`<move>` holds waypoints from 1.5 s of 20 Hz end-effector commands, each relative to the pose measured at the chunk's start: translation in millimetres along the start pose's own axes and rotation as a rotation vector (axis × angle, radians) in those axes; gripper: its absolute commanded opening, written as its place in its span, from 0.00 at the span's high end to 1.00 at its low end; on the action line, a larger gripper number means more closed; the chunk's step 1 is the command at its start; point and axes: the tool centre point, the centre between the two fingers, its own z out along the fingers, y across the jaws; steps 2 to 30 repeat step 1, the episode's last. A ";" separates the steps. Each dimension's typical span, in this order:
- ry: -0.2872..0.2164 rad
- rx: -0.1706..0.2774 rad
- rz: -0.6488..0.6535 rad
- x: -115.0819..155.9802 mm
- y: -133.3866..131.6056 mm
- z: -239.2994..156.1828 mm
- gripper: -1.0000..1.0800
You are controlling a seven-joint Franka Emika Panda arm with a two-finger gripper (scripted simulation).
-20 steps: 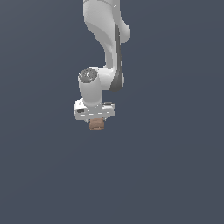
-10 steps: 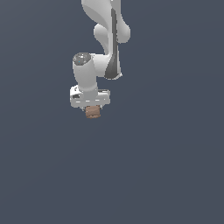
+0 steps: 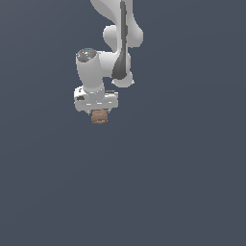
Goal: Pick up the object and move it to a goal position.
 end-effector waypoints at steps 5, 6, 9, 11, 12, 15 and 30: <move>-0.001 0.000 -0.001 -1.8 0.4 -1.4 1.00; -0.001 0.000 -0.001 -1.8 0.4 -1.4 1.00; -0.001 0.000 -0.001 -1.8 0.4 -1.4 1.00; -0.001 0.000 -0.001 -1.8 0.4 -1.4 1.00; -0.001 0.000 -0.001 -1.8 0.4 -1.4 1.00; -0.001 0.000 -0.001 -1.8 0.4 -1.4 1.00; -0.001 0.000 -0.001 -1.8 0.4 -1.4 1.00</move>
